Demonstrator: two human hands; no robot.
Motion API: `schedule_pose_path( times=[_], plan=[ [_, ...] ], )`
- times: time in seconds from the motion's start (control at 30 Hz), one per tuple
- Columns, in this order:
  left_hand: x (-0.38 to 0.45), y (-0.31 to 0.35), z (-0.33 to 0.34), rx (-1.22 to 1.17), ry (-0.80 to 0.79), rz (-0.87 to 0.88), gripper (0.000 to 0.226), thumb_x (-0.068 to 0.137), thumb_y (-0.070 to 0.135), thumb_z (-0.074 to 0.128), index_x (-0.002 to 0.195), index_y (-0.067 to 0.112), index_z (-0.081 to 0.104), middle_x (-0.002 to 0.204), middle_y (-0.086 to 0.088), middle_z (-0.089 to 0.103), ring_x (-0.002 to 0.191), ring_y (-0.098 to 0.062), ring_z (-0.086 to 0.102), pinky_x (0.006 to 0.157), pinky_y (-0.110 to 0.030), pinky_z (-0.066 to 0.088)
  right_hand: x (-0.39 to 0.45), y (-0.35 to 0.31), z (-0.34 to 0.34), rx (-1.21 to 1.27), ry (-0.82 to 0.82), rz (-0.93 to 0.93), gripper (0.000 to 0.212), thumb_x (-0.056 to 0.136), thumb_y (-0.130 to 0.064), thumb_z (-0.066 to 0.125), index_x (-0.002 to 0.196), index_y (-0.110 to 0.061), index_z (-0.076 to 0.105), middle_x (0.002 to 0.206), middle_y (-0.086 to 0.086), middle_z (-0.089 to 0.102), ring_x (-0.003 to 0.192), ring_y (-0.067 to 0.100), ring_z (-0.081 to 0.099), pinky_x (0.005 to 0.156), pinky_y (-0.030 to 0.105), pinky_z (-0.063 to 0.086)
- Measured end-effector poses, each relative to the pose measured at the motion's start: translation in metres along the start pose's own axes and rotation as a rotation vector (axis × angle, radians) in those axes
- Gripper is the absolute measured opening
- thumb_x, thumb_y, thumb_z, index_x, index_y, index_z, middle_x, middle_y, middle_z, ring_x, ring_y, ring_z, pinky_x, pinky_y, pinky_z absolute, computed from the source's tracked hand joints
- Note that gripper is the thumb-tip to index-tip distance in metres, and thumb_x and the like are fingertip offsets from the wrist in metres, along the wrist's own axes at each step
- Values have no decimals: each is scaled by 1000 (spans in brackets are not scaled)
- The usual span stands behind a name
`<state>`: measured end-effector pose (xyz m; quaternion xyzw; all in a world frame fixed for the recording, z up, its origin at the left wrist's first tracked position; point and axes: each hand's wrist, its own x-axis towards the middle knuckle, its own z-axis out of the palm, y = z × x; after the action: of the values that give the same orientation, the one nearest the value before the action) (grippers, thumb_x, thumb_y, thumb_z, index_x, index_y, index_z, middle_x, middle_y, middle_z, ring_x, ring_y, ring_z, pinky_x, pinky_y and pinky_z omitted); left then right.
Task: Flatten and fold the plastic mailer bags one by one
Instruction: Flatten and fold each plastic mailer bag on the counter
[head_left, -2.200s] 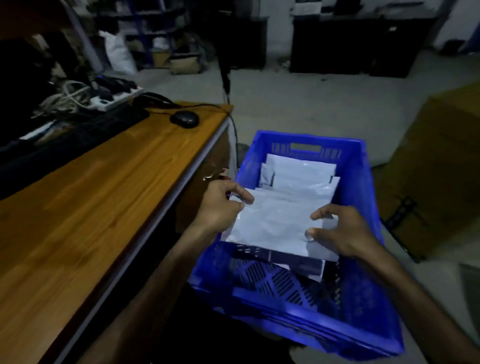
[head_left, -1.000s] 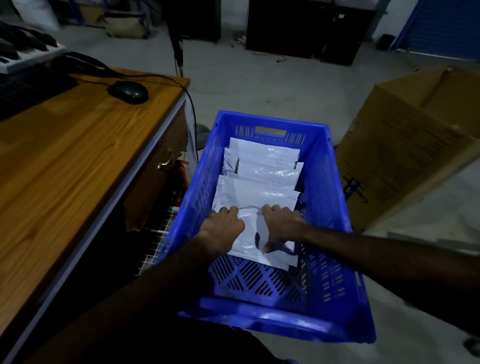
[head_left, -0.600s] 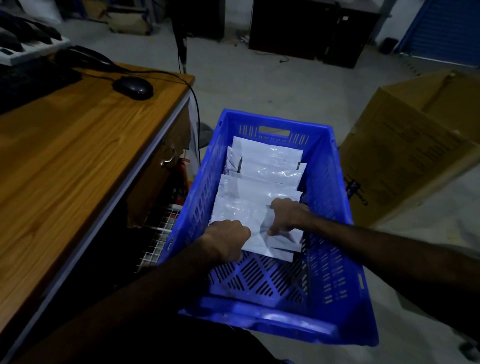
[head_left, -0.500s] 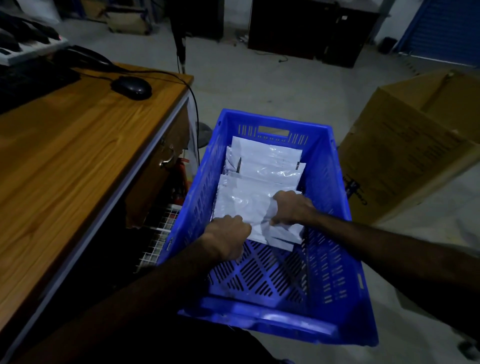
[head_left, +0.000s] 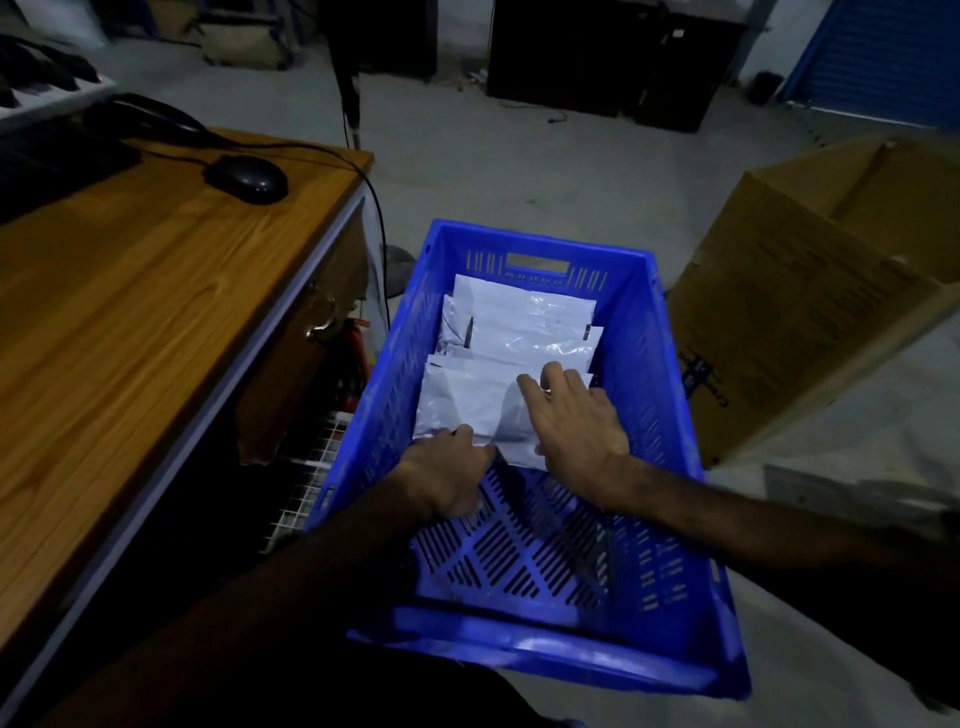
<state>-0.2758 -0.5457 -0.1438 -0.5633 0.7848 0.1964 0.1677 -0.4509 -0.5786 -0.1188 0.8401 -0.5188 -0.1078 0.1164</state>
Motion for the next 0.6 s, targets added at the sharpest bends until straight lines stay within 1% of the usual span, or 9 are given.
schedule_pose_path(
  times=[0.1,0.2,0.27,0.3,0.37,0.4,0.47,0.53,0.6],
  plan=[
    [-2,1,4,-37,-38,11,68,92,47,70,150,28,40,140,-13,42,134,-38,45,104,-54,47,-12,-8,-4,26,-53,-77,91,74,-23,89,145,-15,32,132,9,35,118,28,46,76,41,44],
    [-1,3,3,-38,-18,6,67,93,47,68,150,26,39,139,-13,44,132,-38,48,101,-53,49,-19,-16,-7,58,-174,-123,85,80,-18,83,148,-13,31,142,12,30,129,31,41,89,45,48],
    [-3,7,-1,3,31,22,62,95,44,66,147,22,43,133,-12,48,126,-37,52,95,-52,50,-21,-18,-2,99,-261,-116,89,84,-20,80,154,-12,27,150,12,27,137,33,36,98,49,48],
    [-5,10,-3,39,67,31,59,96,42,65,146,21,43,131,-12,49,123,-36,54,94,-52,50,-21,-19,2,114,-324,-109,92,86,-23,79,157,-12,22,158,13,21,144,35,29,104,53,47],
    [-8,15,-4,143,136,42,60,98,39,61,150,19,39,135,-12,47,124,-35,51,95,-51,48,-19,-18,10,108,-461,-107,100,91,-28,76,163,-10,9,170,13,-2,156,38,6,113,64,38],
    [-9,16,-4,204,169,45,63,99,37,60,153,18,34,140,-13,44,127,-35,48,95,-51,46,-18,-17,13,92,-513,-110,103,93,-29,74,164,-10,2,171,11,-14,158,37,-4,114,68,31],
    [-7,16,-4,302,220,35,72,97,36,62,157,15,27,150,-14,34,136,-35,40,98,-51,44,-16,-16,16,58,-563,-118,104,96,-32,70,164,-10,-5,169,9,-25,158,35,-14,114,74,22],
    [-5,14,-2,321,198,-11,75,97,39,62,158,13,27,158,-15,26,140,-38,34,101,-53,43,-15,-14,15,28,-599,-125,98,98,-34,67,165,-11,-1,168,8,-30,157,35,-18,113,80,17],
    [0,10,4,258,79,-72,75,99,42,59,159,12,26,167,-16,9,146,-42,25,106,-57,42,-13,-11,14,-28,-646,-134,86,101,-38,62,165,-14,10,166,7,-33,156,37,-21,111,83,14]
  ],
)
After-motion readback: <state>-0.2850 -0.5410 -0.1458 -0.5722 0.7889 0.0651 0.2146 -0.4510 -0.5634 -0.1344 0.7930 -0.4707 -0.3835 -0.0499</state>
